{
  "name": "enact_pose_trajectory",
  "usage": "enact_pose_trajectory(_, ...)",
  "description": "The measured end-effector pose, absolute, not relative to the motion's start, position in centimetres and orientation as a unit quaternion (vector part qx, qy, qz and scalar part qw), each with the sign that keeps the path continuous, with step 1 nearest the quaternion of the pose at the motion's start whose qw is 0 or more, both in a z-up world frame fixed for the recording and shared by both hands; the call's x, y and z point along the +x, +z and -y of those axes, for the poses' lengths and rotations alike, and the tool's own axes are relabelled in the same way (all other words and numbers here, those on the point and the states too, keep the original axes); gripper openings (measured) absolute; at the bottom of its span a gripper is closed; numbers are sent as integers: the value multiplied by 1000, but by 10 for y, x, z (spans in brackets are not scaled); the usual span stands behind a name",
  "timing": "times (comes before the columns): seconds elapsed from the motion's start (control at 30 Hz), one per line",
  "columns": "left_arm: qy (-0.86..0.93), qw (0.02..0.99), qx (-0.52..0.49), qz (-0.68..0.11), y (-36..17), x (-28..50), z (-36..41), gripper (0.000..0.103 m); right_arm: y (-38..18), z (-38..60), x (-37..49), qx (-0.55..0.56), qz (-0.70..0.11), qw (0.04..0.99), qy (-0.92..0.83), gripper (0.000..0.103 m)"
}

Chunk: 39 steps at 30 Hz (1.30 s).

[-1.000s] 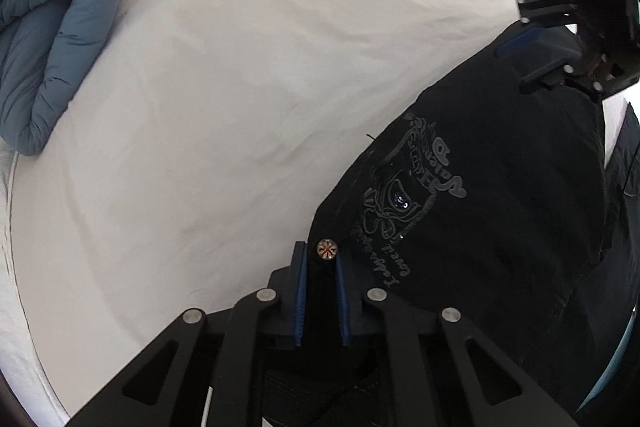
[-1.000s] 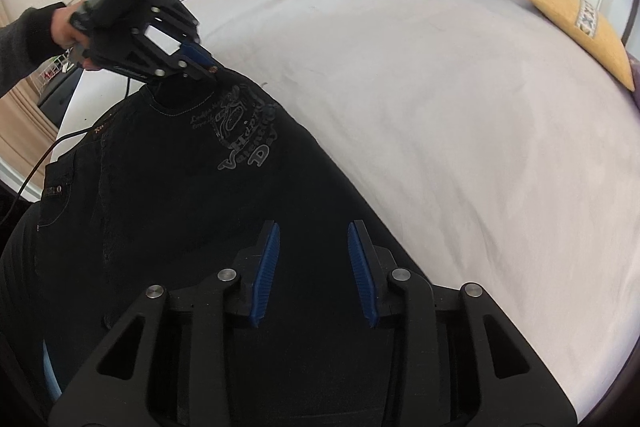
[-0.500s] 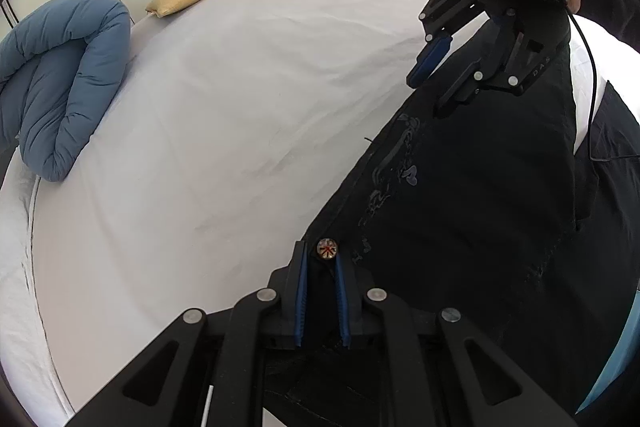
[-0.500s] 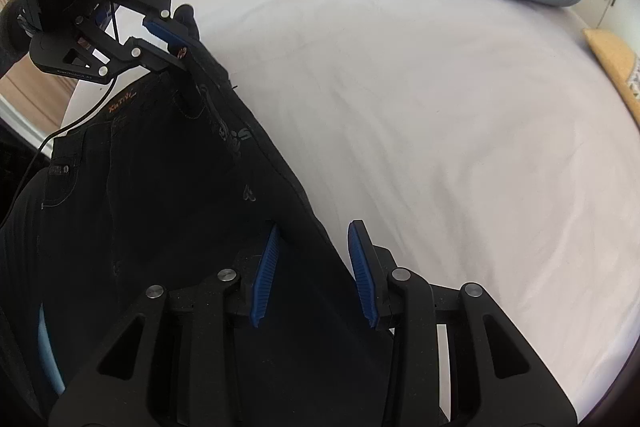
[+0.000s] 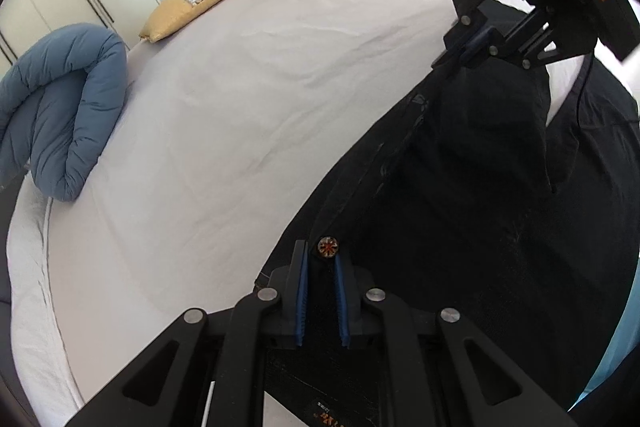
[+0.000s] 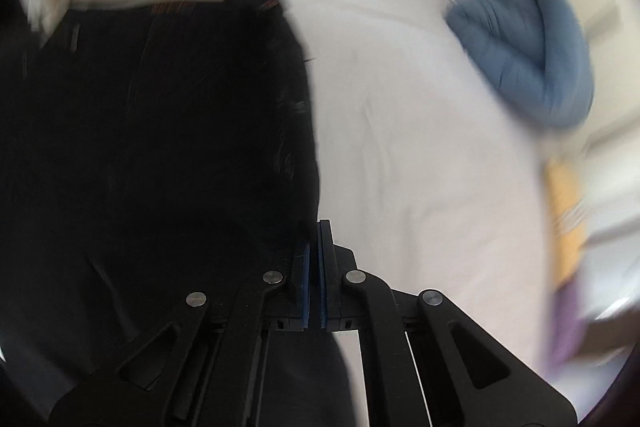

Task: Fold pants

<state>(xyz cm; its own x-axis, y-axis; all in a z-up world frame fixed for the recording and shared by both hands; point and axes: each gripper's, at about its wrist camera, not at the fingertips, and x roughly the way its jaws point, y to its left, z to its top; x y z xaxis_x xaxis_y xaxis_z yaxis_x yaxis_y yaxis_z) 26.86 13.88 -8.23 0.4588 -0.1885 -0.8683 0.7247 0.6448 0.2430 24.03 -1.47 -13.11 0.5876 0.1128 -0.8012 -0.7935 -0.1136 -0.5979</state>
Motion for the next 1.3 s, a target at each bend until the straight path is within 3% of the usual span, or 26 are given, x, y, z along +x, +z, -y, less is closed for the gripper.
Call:
enact_pose_trajectory(0.13,-293,788,335,-425,-85,237,-135,12,-161,13,164,-780,-137,495,358,1)
enact_pose_trajectory(0.23,-305,775,364,-417,-91,208,-128,12,-176,15,135,-814,-104,448,354,1)
enact_pose_trajectory(0.87,-370,672,491,-413,-146,64,-112,8,-201,28,-17,-846,-78,316,423,2)
enact_pose_trajectory(1.3,-363,668,488,-428,-155,42,-128,4,-184,51,-43,-824,-101,341,441,2)
